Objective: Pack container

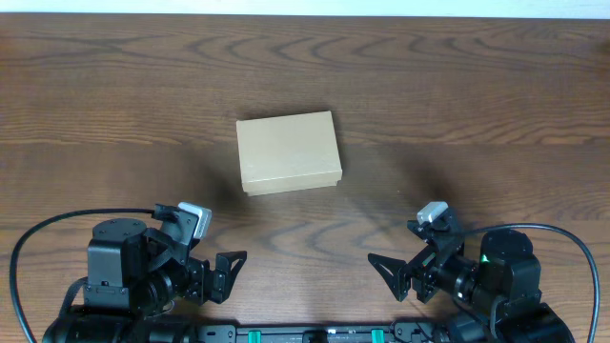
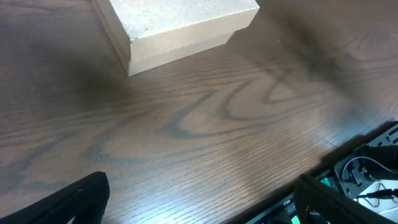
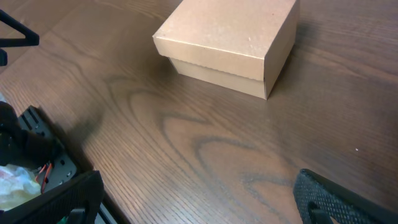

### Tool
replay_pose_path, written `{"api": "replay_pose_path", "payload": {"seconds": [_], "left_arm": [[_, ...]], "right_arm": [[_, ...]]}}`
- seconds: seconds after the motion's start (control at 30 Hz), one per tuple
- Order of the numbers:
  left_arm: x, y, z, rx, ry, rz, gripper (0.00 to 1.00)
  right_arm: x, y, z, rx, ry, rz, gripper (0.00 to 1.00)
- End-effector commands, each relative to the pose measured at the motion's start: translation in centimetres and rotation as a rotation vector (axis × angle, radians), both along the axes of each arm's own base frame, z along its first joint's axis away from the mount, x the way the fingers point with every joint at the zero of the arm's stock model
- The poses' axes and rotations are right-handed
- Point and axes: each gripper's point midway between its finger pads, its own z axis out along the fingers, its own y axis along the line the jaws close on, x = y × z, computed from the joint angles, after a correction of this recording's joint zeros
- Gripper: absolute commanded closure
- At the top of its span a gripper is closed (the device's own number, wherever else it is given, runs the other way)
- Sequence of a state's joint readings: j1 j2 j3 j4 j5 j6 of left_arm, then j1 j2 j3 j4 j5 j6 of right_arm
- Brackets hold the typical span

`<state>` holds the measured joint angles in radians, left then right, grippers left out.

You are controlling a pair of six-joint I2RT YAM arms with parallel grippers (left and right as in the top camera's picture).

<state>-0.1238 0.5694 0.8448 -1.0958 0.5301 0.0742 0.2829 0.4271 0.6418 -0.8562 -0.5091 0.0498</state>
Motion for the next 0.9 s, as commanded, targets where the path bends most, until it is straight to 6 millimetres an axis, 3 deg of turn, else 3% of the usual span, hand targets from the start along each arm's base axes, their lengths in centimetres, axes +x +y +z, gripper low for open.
{"api": "replay_pose_path", "payload": {"seconds": [0.0,0.17,0.4,0.6,0.87], "left_arm": [[0.0,0.2,0.1,0.007,-0.004,0.015,0.05],[-0.4,0.6,0.6,0.012,-0.049,0.027,0.05],[1.6,4.5,1.8,0.149,-0.369,0.193,0.05],[3.0,6.7,-1.3,0.155,-0.491,0.337,0.05],[6.1,7.4,-4.8,0.121,-0.565,0.387,0.05]], "right_arm": [[-0.3,0.3,-0.3,0.014,0.025,0.009,0.01],[-0.3,0.3,-0.3,0.014,0.025,0.009,0.01],[-0.3,0.3,-0.3,0.014,0.025,0.009,0.01],[-0.3,0.3,-0.3,0.014,0.025,0.009,0.01],[-0.3,0.3,-0.3,0.014,0.025,0.009,0.01]]}}
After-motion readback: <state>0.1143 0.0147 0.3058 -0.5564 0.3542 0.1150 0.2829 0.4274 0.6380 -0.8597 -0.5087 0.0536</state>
